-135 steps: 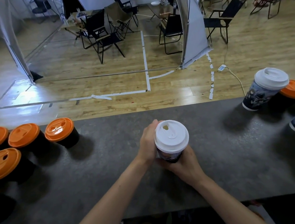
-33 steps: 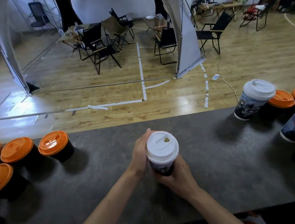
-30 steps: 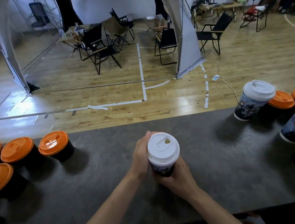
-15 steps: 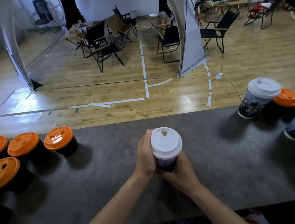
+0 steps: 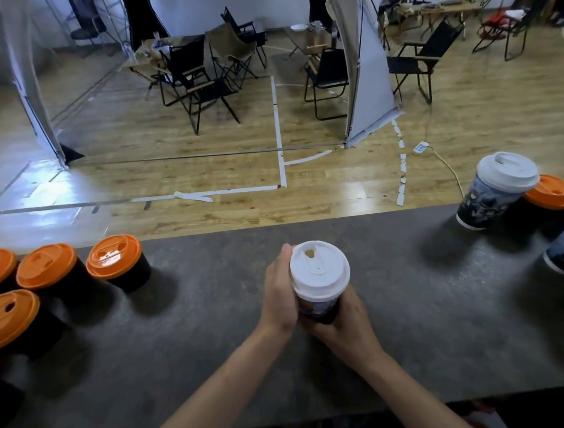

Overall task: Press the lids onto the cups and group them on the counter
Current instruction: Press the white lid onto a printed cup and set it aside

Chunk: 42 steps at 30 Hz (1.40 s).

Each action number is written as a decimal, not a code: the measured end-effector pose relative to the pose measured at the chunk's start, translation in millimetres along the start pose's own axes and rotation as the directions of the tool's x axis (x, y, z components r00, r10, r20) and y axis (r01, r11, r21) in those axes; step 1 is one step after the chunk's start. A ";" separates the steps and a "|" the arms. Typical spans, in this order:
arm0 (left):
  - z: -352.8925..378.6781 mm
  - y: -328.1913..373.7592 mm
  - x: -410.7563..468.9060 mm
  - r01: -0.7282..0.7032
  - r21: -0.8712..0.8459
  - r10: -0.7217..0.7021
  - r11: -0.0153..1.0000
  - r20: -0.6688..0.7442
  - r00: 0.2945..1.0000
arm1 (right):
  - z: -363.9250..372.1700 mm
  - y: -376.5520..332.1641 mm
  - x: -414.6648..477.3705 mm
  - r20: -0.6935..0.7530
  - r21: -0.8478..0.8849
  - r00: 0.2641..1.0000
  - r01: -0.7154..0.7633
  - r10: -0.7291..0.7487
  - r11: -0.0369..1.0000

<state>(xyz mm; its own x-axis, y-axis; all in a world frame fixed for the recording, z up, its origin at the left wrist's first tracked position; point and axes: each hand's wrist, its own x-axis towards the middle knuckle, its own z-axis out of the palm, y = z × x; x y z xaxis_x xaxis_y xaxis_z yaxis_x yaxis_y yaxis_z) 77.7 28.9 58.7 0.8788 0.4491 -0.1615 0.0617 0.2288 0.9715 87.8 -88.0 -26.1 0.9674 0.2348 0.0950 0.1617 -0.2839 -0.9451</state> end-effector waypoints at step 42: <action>-9.8 -4.3 22.4 0.092 0.009 -0.090 0.996 0.286 0.954 | -9.8 4.4 2.8 0.095 0.036 0.995 0.014 -0.018 0.999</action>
<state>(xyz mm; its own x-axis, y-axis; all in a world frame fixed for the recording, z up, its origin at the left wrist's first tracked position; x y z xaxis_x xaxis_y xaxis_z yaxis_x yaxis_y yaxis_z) 92.4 46.4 49.3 0.9682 0.1603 -0.1921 0.1460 0.2613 0.9541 93.2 -97.7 -27.0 0.9413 0.3275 0.0817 0.1685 -0.2465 -0.9544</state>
